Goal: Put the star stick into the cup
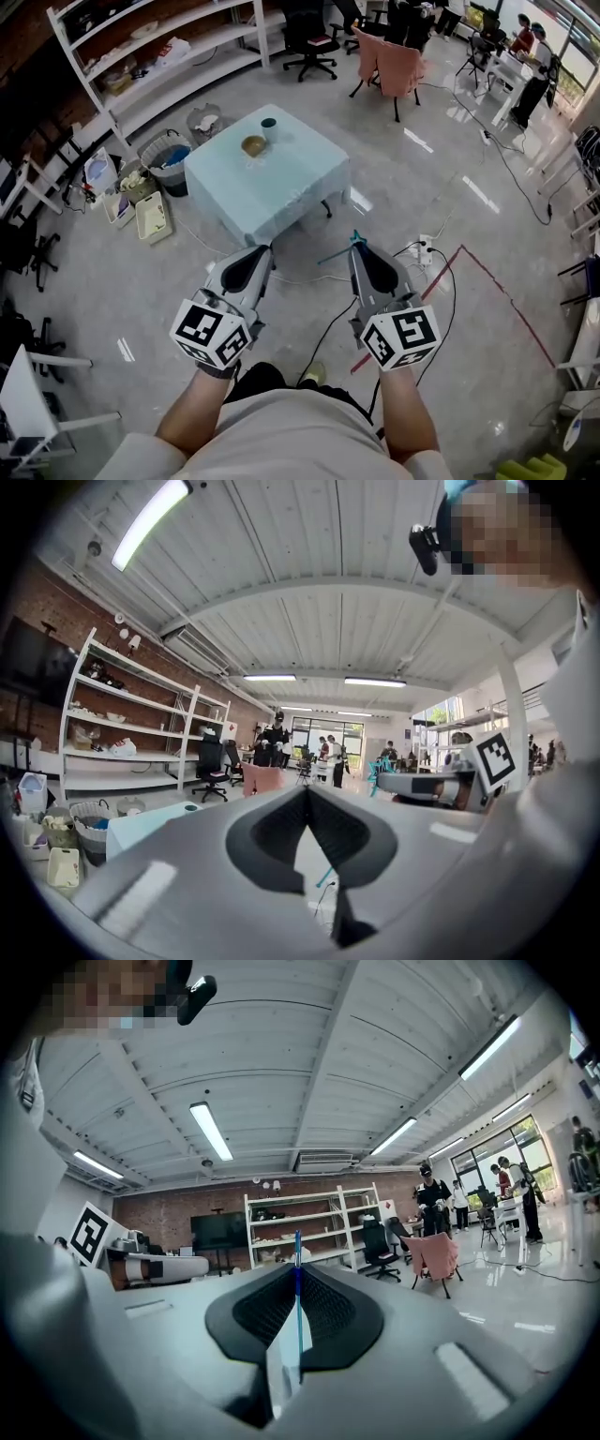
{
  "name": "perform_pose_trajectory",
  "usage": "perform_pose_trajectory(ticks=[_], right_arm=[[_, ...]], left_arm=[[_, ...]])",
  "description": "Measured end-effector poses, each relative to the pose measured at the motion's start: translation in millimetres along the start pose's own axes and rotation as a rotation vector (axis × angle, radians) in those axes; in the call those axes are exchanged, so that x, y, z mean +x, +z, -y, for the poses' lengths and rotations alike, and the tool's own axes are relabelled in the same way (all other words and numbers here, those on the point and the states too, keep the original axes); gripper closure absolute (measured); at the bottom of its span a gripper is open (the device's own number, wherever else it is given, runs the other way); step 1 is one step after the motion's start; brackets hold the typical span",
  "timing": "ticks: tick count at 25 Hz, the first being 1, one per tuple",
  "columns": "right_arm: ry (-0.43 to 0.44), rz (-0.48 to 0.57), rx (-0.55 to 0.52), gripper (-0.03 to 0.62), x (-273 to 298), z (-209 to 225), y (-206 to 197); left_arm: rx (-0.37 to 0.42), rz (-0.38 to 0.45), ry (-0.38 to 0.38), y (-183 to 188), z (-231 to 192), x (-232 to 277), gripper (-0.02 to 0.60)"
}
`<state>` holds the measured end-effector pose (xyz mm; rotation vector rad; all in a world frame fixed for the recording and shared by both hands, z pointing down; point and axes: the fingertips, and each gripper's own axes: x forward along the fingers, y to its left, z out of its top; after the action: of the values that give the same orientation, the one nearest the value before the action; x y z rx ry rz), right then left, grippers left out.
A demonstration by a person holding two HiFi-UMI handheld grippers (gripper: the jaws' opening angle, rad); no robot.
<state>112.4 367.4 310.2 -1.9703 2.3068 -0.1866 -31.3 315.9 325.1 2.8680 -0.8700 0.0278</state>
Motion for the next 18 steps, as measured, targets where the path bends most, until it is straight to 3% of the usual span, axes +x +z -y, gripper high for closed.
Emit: perform_pose_trajectory(ticks=[10,18], right_arm=[[-0.007,-0.015,0.02,0.568,33.8,21.6,-16.3],[-0.021,-0.055,-0.004,0.568,121.9,30.8,-30.2]], left_arm=[[-0.008,-0.018,0.027,-14.4,-30.5,19.7,0.575],[-0.024,-0.009,0.015,-14.8,-108.4,68.0,0.575]])
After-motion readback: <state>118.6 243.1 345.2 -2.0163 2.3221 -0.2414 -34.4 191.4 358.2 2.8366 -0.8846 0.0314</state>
